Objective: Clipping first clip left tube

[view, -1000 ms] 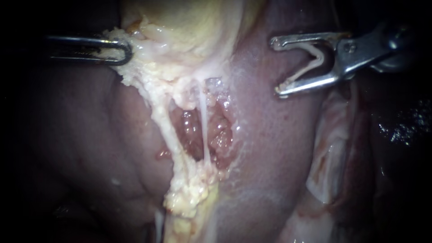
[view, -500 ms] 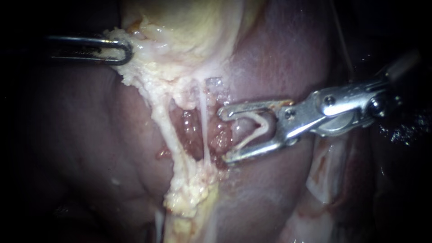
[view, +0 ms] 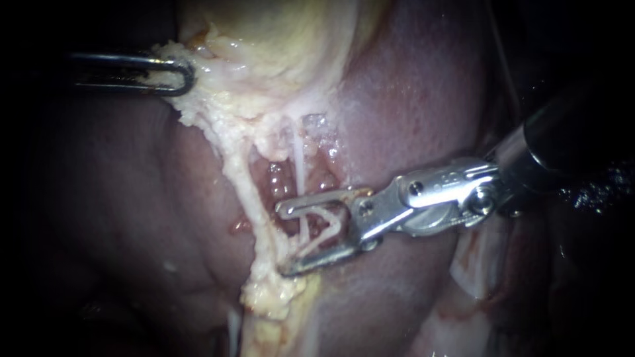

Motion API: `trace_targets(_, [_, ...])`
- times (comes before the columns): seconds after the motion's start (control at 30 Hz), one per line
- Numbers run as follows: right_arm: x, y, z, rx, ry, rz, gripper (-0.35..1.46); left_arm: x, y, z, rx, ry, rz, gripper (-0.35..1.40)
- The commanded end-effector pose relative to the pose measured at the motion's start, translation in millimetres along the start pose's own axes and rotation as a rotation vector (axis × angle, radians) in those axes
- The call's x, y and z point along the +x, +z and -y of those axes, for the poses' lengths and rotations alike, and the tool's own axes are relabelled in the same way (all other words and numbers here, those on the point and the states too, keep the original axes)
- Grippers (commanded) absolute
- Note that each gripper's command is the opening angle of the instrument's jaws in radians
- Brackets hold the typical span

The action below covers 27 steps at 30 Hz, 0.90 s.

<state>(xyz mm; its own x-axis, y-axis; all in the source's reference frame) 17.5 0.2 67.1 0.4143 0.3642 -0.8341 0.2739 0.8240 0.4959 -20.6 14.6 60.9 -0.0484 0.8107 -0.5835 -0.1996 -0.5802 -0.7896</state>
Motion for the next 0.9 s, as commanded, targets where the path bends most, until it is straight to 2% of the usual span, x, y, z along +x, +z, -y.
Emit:
trace_targets(0.03, [-0.1,0.2,-0.1,-0.006,0.006,0.001,0.5,0.0,0.0,0.0,0.0,0.0,0.0,-0.35])
trace_targets(0.3, [-0.5,1.9,-0.9,-0.005,0.015,-0.009,0.5,-0.1,0.2,0.0,0.001,0.001,0.0,-0.35])
trace_targets(0.53, [-0.6,3.9,-0.4,0.054,0.036,-0.068,0.5,-0.1,0.2,0.0,0.001,0.001,-0.001,-0.35])
trace_targets(0.63, [-0.5,5.0,0.0,0.083,0.032,-0.081,0.49,-0.1,0.2,0.0,0.002,0.001,-0.001,-0.35])
trace_targets(0.7, [-0.5,5.7,0.2,0.09,0.035,-0.084,0.49,-0.1,0.3,0.0,0.002,0.001,-0.001,-0.35])
trace_targets(0.9, [0.0,7.9,0.4,0.095,0.047,-0.136,0.49,-0.1,0.4,0.0,0.003,0.001,-0.001,-0.35])
